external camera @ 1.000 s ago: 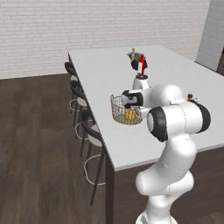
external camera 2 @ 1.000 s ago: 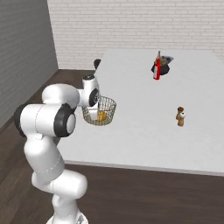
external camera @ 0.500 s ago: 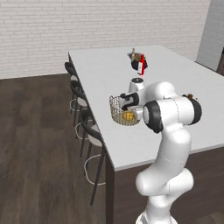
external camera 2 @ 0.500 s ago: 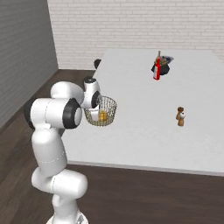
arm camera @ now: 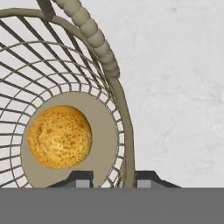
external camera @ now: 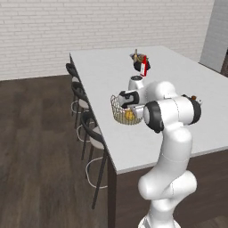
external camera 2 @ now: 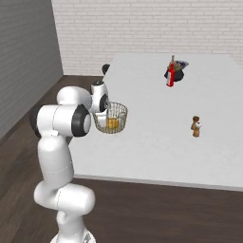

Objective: Open the cabinet, pick up the bread from the cabinet and place it in the basket. Then move the basket to the dining counter.

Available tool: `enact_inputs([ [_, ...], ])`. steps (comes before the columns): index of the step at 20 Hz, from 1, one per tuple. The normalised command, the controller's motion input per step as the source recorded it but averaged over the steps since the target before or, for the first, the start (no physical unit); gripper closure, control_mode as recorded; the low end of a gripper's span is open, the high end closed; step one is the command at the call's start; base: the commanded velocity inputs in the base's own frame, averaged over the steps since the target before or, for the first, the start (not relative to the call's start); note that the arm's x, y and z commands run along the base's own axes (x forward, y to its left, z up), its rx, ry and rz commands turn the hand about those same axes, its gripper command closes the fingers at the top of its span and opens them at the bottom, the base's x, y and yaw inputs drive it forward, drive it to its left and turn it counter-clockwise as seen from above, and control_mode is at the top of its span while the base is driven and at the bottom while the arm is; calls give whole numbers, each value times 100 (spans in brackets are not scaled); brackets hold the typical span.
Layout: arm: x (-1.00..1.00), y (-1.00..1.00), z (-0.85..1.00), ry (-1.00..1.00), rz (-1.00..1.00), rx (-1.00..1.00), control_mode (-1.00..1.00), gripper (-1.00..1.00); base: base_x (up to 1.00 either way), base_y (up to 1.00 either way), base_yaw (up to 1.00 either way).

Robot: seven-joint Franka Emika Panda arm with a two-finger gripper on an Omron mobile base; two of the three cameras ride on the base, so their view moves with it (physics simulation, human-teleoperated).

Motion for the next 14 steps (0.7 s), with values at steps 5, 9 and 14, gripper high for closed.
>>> enact_inputs([
  [5, 1, -12, 19, -3, 0, 0, -100, -100, 0, 0, 0],
  [9, -14, -3, 51, -10, 0, 0, -100, -100, 0, 0, 0],
  [14, -84, 0, 63, -17, 0, 0, -100, -100, 0, 0, 0],
])
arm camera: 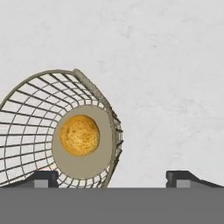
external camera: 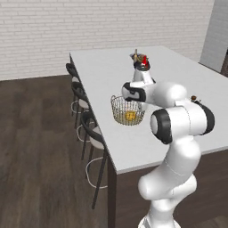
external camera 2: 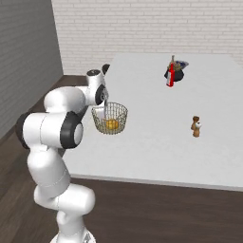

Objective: Open the cabinet, pick up the bread from the cabinet and place it in the basket. Then move the basket to the dining counter.

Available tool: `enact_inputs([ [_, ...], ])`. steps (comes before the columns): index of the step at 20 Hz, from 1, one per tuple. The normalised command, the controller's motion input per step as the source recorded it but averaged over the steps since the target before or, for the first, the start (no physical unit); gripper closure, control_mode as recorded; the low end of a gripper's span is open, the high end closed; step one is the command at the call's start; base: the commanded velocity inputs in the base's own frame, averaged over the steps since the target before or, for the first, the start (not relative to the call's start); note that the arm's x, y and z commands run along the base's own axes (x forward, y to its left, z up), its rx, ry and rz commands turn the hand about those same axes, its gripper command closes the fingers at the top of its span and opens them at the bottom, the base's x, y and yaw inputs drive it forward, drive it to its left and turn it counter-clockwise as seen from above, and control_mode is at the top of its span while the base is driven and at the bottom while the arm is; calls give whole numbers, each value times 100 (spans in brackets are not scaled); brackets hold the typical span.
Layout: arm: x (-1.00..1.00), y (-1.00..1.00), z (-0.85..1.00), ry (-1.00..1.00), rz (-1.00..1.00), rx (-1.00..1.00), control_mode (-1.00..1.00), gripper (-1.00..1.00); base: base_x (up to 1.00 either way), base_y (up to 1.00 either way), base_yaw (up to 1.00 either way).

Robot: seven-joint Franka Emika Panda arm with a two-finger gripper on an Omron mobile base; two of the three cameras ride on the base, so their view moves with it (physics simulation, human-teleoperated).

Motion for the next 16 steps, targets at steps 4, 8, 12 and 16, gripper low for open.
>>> enact_inputs([
  [4, -100, -23, 37, -21, 0, 0, -100, -100, 0, 0, 0],
  [8, -100, -30, 49, -13, -1, 6, -100, -100, 0, 0, 0],
  [12, -100, -32, 54, -10, -1, 7, -100, -100, 0, 0, 0],
  [16, -100, -21, 58, -9, -5, 6, -100, -100, 0, 0, 0],
])
